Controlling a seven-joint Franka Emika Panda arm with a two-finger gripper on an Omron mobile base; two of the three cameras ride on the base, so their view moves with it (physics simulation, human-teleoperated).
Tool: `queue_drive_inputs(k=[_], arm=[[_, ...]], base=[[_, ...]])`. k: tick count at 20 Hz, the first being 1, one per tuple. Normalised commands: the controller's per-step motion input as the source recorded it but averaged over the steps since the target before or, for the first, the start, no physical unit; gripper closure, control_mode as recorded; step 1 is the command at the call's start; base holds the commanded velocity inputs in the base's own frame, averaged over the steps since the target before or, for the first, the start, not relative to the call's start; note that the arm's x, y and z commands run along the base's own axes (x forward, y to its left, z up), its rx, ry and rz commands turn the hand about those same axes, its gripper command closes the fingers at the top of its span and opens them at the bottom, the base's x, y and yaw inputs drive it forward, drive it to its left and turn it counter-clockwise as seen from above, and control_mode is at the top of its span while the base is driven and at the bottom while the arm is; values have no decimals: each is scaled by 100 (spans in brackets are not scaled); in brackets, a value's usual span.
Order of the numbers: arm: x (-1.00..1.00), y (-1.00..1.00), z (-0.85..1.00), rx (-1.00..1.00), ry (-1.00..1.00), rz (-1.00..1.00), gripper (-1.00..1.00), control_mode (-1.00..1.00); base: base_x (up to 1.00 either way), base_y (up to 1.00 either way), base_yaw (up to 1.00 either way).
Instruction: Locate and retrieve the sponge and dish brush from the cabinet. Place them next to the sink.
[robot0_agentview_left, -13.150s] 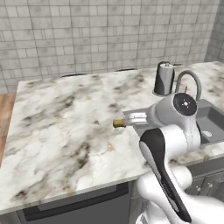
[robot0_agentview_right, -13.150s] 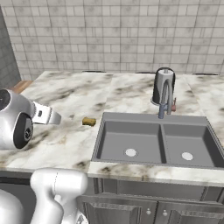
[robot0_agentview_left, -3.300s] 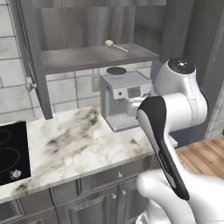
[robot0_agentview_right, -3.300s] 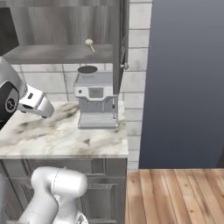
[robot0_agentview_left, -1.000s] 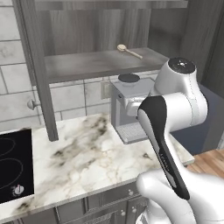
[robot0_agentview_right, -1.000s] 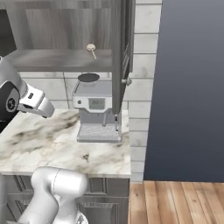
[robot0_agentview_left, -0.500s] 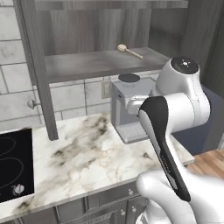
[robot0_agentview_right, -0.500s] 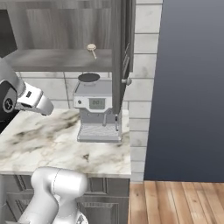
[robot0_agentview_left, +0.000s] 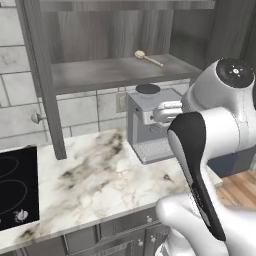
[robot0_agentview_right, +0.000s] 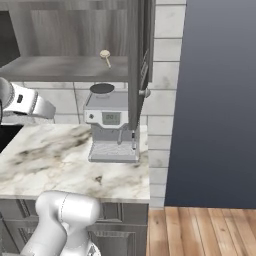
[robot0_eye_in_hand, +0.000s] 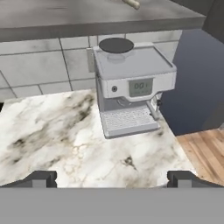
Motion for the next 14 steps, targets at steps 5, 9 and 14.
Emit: queue_drive_inputs(k=[5,9,14], arm=[[-1,-30,49,-6,-14,13,-100,-100],[-6,-19,50,-4,-12,10,-100,-100],[-2,-22,47,-1,-16,3,-100,-100]], base=[[0,0,0],[0,0,0],[0,0,0]])
